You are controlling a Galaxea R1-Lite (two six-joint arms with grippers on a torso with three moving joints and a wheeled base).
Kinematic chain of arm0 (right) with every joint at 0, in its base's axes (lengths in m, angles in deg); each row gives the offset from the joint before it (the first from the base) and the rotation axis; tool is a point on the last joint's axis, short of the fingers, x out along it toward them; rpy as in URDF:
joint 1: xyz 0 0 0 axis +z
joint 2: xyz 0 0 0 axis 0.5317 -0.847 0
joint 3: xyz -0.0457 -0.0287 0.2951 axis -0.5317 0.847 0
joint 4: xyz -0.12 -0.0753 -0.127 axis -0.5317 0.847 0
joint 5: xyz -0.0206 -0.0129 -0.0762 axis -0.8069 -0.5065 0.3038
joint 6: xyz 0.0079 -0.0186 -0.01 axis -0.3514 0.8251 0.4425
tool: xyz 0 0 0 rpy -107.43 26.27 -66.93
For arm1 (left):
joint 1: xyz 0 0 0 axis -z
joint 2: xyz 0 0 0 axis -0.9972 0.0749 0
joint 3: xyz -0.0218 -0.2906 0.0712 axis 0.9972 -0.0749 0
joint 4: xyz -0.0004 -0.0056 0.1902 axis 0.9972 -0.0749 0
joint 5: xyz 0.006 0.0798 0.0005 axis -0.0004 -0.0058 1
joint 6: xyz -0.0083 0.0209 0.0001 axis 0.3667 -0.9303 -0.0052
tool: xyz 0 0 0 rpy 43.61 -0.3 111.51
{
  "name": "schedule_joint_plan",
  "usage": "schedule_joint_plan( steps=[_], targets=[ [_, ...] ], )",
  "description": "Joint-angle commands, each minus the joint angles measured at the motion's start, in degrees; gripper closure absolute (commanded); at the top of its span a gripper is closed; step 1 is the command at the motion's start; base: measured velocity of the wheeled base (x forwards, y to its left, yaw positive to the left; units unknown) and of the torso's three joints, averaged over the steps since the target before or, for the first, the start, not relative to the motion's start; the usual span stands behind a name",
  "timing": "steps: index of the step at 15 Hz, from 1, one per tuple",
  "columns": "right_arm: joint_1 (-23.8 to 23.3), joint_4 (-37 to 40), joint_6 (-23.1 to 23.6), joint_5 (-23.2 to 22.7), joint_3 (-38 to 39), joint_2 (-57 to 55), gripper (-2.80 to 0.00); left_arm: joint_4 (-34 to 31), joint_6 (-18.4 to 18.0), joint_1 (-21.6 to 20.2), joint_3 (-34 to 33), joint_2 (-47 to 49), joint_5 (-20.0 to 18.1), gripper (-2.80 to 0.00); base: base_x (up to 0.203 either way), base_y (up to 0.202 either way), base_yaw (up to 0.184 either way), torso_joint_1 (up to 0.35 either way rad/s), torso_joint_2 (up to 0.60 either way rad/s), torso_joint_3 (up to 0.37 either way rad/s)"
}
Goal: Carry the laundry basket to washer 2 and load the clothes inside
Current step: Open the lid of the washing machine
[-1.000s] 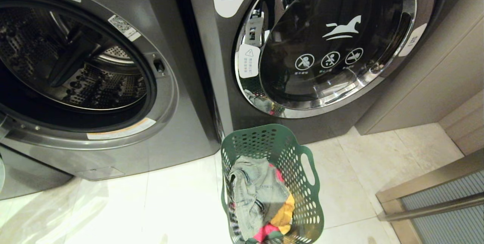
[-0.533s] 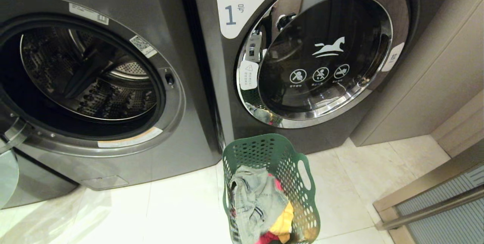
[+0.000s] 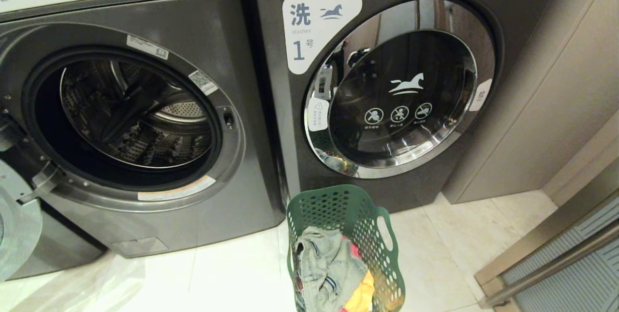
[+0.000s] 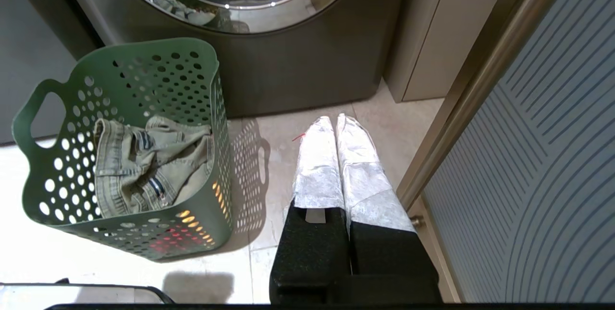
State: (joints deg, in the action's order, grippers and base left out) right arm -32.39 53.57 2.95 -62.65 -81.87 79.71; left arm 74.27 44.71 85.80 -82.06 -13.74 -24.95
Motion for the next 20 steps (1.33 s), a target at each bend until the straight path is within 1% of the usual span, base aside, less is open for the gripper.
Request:
schedule_joint_plan(
  steps=[1,4,7,13,20],
  targets=[
    [0.0,0.0,0.0,0.0,0.0,0.0,0.0,0.0,0.0,0.0,-2.3,0.1,0.0,0.0,0.0,0.0,0.0,0.002,0.0,0.2],
    [0.0,0.0,0.0,-0.1,0.0,-0.1,0.0,0.1,0.1,0.0,-2.3,0.1,0.0,0.0,0.0,0.0,0.0,0.002,0.0,0.18],
    [0.0,0.0,0.8,-0.1,0.0,0.0,0.0,0.1,0.4,0.0,-2.3,0.1,0.0,0.0,0.0,0.0,0.0,0.004,0.0,0.046],
    [0.0,0.0,0.1,-0.1,0.0,-0.1,0.0,0.1,0.4,0.0,-2.3,0.1,0.0,0.0,0.0,0.0,0.0,0.0,0.0,0.0],
    [0.0,0.0,0.7,-0.1,0.0,0.0,0.0,0.1,0.3,0.0,-2.3,0.1,0.0,0.0,0.0,0.0,0.0,0.0,0.0,0.0]
  ],
)
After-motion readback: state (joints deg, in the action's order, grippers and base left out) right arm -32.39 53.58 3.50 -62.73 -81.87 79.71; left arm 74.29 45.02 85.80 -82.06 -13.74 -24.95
